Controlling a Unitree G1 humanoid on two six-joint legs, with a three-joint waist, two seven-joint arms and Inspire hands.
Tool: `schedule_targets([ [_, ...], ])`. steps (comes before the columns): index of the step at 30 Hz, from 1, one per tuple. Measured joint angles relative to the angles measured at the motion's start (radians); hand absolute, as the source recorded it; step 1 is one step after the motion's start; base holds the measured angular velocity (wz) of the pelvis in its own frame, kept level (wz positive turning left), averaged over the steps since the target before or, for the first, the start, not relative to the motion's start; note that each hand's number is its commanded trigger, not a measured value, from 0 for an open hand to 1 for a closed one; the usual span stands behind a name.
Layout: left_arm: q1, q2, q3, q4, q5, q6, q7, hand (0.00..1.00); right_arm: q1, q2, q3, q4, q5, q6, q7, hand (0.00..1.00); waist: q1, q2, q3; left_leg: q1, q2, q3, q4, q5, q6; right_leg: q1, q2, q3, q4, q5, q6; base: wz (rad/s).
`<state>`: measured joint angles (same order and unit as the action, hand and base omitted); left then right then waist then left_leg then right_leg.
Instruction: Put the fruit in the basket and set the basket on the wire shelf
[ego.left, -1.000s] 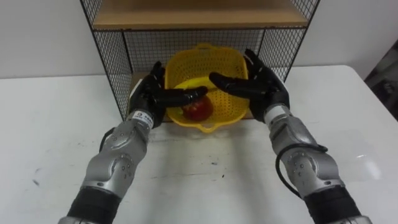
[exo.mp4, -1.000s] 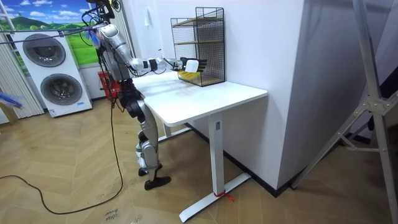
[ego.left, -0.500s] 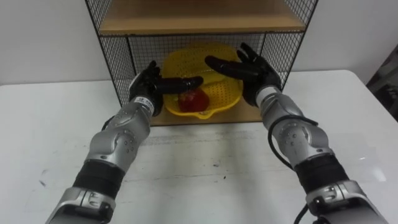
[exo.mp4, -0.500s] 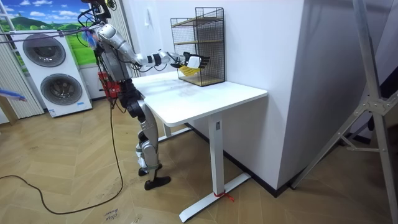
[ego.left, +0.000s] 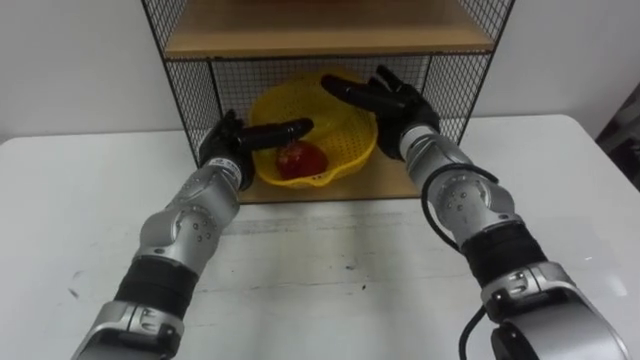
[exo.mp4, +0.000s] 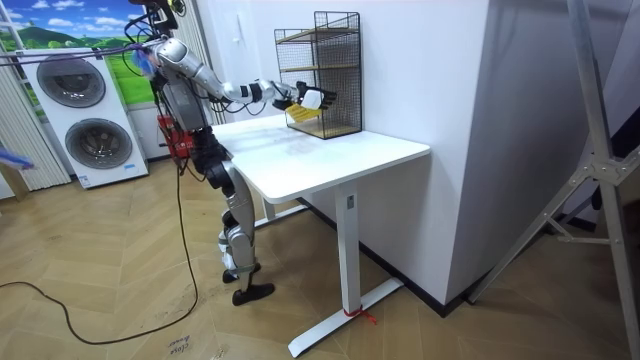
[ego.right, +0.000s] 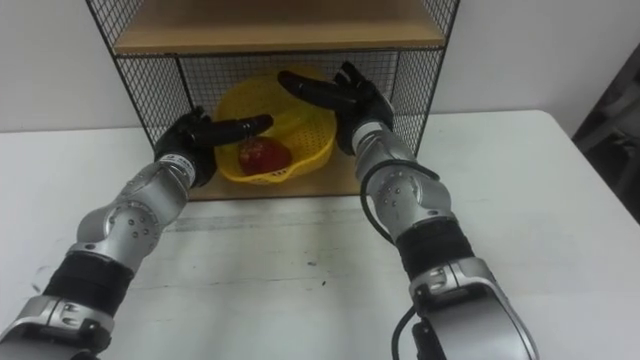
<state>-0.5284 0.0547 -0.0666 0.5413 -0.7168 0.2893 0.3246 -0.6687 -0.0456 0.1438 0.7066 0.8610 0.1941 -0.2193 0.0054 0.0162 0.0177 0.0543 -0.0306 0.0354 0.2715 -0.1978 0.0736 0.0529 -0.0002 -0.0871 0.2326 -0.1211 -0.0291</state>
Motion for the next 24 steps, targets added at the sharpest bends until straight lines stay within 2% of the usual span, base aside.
schedule_targets([
  [4, -0.001, 0.004, -0.004, 0.0, 0.002, 0.002, 0.0, 0.0, 0.0, 0.005, 0.011, 0.051, -0.01, 0.003, 0.0, 0.0, -0.002, 0.009, 0.0041, -0.005, 0.0, 0.0, -0.001, 0.0, 0.0, -0.001, 0.001, 0.003, -0.006, 0.0, 0.0, 0.01],
  [8, -0.001, 0.006, -0.01, 0.0, 0.002, 0.011, -0.002, 0.0, 0.0, 0.001, 0.01, 0.072, -0.026, 0.004, -0.001, 0.0, -0.005, 0.027, 0.013, -0.01, 0.001, -0.003, -0.001, 0.001, 0.0, -0.001, 0.001, -0.004, -0.015, 0.005, 0.001, 0.02],
  [16, -0.001, 0.011, -0.01, 0.0, 0.002, 0.02, -0.02, 0.0, 0.002, -0.002, 0.008, 0.072, -0.034, 0.004, 0.0, 0.0, -0.033, 0.044, 0.0027, -0.006, 0.0, -0.006, -0.003, 0.003, 0.0, 0.004, 0.0, -0.005, -0.016, 0.005, 0.001, 0.02],
  [21, -0.001, 0.012, -0.01, 0.0, -0.003, 0.03, -0.028, 0.0, 0.007, -0.011, 0.007, 0.098, -0.041, 0.004, 0.008, 0.0, -0.038, 0.048, 0.0016, 0.019, 0.0, -0.005, -0.007, 0.004, -0.001, 0.025, 0.001, 0.001, -0.015, 0.005, 0.0, -0.02],
  [24, -0.001, 0.013, 0.012, 0.0, -0.039, 0.03, -0.028, 0.0, 0.009, -0.002, -0.015, 0.113, -0.08, 0.01, 0.016, 0.0, -0.05, 0.05, -0.0007, 0.028, -0.002, -0.004, -0.014, 0.004, -0.002, 0.03, 0.001, 0.003, -0.016, 0.004, 0.001, -0.01],
])
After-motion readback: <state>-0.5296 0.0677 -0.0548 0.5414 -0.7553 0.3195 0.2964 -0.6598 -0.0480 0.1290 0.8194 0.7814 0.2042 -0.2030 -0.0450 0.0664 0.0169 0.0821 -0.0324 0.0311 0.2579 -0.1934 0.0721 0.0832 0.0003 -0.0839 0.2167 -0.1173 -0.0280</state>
